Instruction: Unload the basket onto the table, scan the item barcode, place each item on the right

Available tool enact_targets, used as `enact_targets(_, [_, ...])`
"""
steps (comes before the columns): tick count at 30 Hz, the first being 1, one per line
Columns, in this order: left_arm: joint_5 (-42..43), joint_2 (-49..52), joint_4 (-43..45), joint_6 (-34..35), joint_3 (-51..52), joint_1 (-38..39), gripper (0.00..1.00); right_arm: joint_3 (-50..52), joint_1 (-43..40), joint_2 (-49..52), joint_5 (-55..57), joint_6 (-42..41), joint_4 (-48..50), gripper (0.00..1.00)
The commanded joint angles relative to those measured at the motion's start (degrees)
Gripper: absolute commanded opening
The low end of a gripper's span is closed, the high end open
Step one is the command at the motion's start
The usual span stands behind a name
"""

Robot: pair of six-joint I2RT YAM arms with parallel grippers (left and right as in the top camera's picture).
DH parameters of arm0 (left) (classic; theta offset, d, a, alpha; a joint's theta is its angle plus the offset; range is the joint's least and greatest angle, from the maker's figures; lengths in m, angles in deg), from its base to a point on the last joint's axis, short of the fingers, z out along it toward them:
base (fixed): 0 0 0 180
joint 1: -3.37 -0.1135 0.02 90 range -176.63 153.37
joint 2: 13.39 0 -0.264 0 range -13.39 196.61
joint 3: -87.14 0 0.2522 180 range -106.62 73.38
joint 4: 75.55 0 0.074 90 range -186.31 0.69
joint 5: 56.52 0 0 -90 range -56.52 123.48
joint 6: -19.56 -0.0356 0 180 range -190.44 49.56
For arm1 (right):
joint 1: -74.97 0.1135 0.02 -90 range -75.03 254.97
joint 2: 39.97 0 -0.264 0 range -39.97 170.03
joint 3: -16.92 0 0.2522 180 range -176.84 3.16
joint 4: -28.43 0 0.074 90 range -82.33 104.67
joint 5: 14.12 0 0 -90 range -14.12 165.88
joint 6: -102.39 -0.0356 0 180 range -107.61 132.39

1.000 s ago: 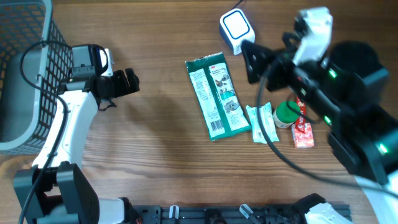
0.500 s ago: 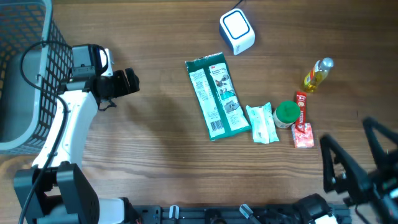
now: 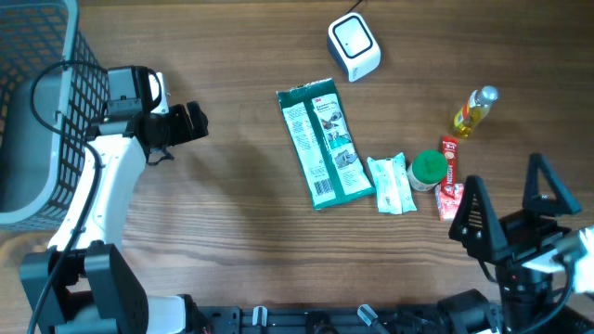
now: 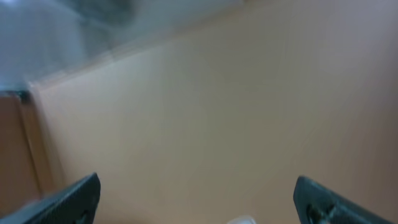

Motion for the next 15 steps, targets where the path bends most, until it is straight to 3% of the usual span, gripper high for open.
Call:
enact_targets(1, [-0.33, -0.02, 0.04, -0.74, -0.17, -0.26, 1.00, 9.73, -3.48, -2.86, -7.85, 8.37, 16.28, 1.00])
enact_targets(4, [-0.33, -0.02, 0.04, -0.72, -0.17, -0.26, 1.00, 14.27, -6.45, -4.11, -9.70, 8.04, 19.52, 1.00])
enact_targets(15, [-0.33, -0.02, 0.04, -0.74, -0.17, -0.26, 1.00, 24.79, -10.19, -7.69, -9.05, 8.55, 12.94, 1.00])
